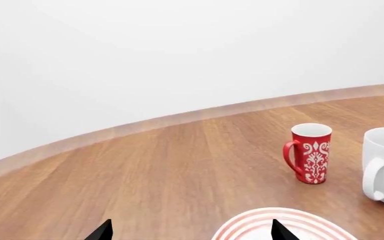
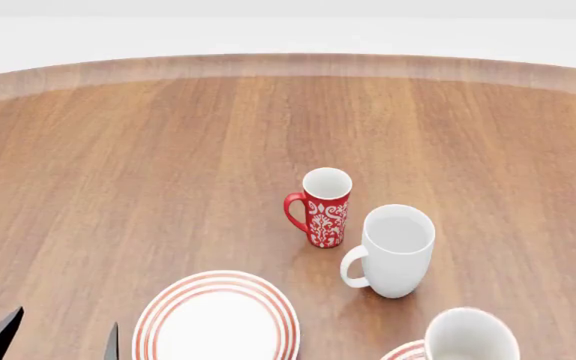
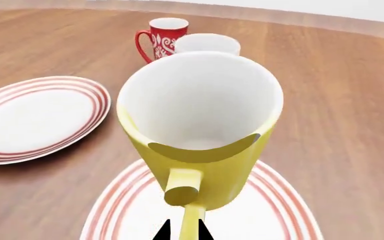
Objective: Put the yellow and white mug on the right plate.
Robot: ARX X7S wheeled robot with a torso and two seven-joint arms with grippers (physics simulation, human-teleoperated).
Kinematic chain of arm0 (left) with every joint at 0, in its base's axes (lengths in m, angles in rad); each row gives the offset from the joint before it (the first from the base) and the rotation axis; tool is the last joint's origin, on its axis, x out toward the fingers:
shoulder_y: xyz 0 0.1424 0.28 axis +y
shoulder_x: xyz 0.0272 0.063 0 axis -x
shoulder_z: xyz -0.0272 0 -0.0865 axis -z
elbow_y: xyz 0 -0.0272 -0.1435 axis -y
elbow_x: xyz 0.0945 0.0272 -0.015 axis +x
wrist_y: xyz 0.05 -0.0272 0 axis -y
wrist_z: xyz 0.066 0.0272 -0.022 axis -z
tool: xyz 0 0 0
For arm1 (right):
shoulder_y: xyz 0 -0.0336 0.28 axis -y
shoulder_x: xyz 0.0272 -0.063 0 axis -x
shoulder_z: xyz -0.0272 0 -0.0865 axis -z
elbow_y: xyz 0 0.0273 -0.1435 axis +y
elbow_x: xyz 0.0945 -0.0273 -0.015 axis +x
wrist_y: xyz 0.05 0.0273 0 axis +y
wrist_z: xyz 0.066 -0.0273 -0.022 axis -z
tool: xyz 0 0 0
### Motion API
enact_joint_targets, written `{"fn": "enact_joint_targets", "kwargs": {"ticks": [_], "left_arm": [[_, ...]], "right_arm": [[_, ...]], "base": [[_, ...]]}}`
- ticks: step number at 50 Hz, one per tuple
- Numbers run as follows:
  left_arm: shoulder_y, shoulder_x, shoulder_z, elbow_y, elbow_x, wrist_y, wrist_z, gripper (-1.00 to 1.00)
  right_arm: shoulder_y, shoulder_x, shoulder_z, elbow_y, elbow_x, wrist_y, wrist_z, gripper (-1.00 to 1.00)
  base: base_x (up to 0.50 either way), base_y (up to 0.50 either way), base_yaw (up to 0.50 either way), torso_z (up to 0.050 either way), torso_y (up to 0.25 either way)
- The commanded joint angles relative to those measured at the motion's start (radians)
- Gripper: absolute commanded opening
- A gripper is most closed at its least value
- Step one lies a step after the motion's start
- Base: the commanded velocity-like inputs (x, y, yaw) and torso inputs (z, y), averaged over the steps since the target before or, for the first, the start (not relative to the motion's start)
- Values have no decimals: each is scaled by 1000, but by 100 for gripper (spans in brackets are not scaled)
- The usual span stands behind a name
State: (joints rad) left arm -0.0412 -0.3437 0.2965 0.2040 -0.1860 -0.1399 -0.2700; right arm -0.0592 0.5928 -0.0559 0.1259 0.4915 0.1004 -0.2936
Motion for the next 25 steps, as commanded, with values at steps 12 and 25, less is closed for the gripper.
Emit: {"fn": "enact_joint_targets", "kwargs": {"ticks": [12, 25], "left_arm": [[0, -5, 5, 1, -2, 3, -6, 100], [-2, -7, 10, 3, -4, -1, -8, 100]], "right_arm": [[28, -32, -7, 119, -6, -34, -24, -100], [43, -50, -8, 200, -8, -54, -37, -100]], "base": [[0, 0, 0, 0, 1], [0, 0, 0, 0, 0]]}}
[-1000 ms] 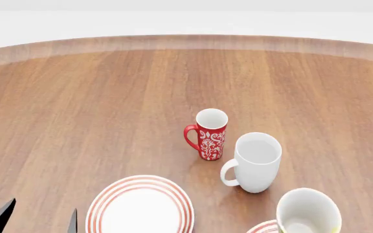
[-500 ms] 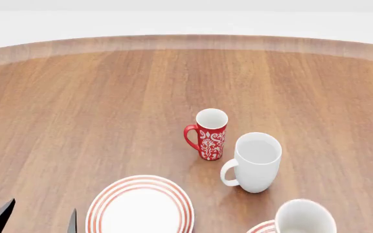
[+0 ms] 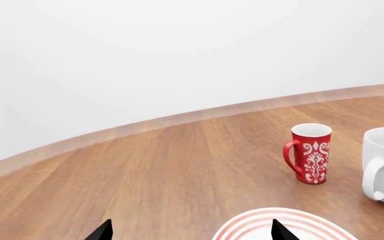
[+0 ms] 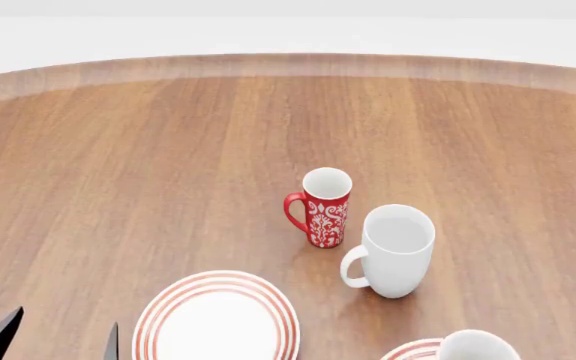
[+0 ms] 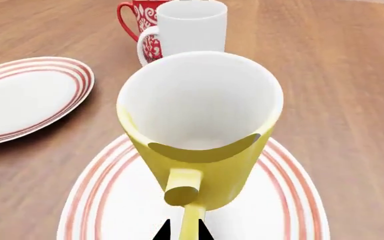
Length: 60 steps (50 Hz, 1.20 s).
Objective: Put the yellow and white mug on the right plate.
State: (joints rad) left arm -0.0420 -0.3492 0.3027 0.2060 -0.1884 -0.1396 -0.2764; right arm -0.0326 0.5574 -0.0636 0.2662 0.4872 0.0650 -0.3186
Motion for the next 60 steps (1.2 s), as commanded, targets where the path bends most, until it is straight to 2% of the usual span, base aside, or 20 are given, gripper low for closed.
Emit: {"fn": "enact_joint_targets", "kwargs": {"ticks": [1, 16, 43, 44, 60], "left_arm": [[-1, -2, 4, 1, -2, -2, -2, 100], [-5, -3, 8, -8, -2, 4, -5, 100], [-1, -8, 12, -6, -5, 11, -13, 100], [-1, -9, 12, -6, -6, 11, -13, 100], [-4, -11, 15, -2, -12, 7, -14, 100]], "right_arm": [[18, -16, -2, 66, -5, -21, -14, -100], [31, -32, -14, 130, -17, -36, -24, -100], [25, -28, -14, 107, -20, -36, -8, -100], [29, -29, -13, 114, -23, -37, -3, 100], [3, -11, 3, 47, -2, -16, 17, 100]], "base": [[0, 0, 0, 0, 0], [0, 0, 0, 0, 0], [0, 0, 0, 0, 0], [0, 0, 0, 0, 0], [0, 0, 0, 0, 0]]}}
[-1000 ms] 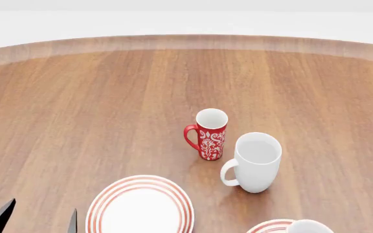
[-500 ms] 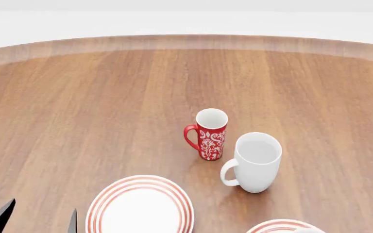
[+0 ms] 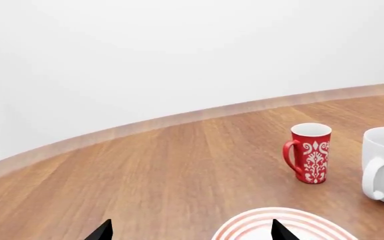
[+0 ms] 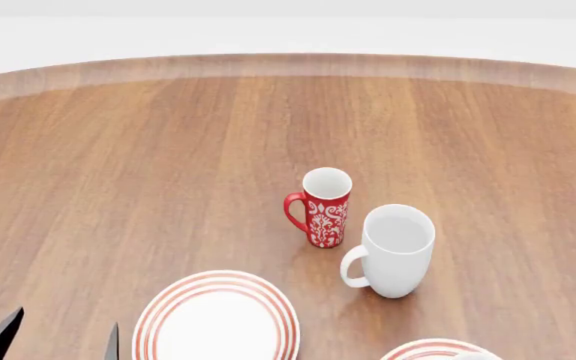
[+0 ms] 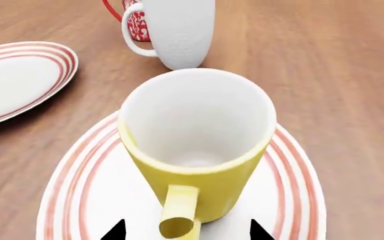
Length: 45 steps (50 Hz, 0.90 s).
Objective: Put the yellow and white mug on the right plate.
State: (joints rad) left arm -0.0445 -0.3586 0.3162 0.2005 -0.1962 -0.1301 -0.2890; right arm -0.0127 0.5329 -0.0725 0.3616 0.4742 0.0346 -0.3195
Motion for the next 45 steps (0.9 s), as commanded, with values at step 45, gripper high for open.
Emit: {"fn": "enact_joint_targets", "kwargs": {"ticks": [45], "left_arm": [[-3, -17, -4, 26, -9, -2, -22, 100]], "right_arm": [[-204, 176, 215, -760, -7, 101, 341, 100]], "base": [[0, 0, 0, 0, 0]]}}
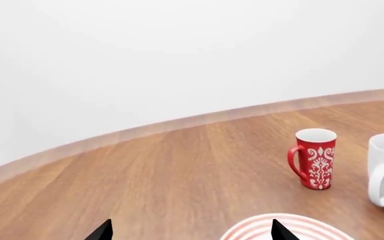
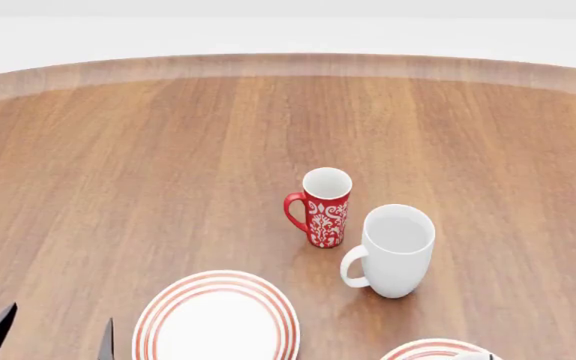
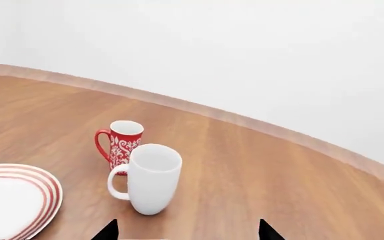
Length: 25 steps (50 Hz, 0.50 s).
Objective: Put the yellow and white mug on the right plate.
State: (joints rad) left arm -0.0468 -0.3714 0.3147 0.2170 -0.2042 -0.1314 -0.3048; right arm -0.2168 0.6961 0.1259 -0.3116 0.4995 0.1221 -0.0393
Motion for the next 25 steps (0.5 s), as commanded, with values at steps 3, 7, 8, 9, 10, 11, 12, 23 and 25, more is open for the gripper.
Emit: {"fn": "enact_joint_targets", "kwargs": {"ticks": [3, 7, 8, 9, 10, 11, 12, 23, 25], "left_arm": [[-2, -5, -5, 14, -2, 2, -7, 100], [-3, -6, -9, 16, -4, 6, -11, 100], [-4, -5, -10, 12, -1, 9, -14, 100], [-4, -5, -10, 10, -1, 10, -14, 100], [-4, -5, -10, 10, -1, 10, -14, 100], [-4, -5, -10, 10, -1, 10, -14, 100], [-5, -4, -10, 7, -2, 12, -15, 100], [-4, 13, -34, -6, -28, 31, -32, 100], [-4, 13, -35, -6, -30, 32, -32, 100]], "right_arm": [[16, 8, 11, -95, -35, 21, 72, 100], [36, 0, 9, -100, -38, 30, 91, 100], [47, -5, 6, -99, -47, 34, 104, 100], [51, -7, 7, -98, -46, 36, 108, 100], [51, -7, 7, -98, -46, 36, 108, 100], [51, -7, 7, -98, -46, 36, 108, 100], [68, -16, 17, -101, -43, 47, 133, 100], [96, -37, 29, -129, -24, 53, 165, 100], [96, -36, 29, -131, -22, 55, 166, 100]], "base": [[0, 0, 0, 0, 0], [0, 0, 0, 0, 0], [0, 0, 0, 0, 0], [0, 0, 0, 0, 0], [0, 0, 0, 0, 0], [0, 0, 0, 0, 0], [0, 0, 0, 0, 0], [0, 0, 0, 0, 0], [0, 0, 0, 0, 0]]}}
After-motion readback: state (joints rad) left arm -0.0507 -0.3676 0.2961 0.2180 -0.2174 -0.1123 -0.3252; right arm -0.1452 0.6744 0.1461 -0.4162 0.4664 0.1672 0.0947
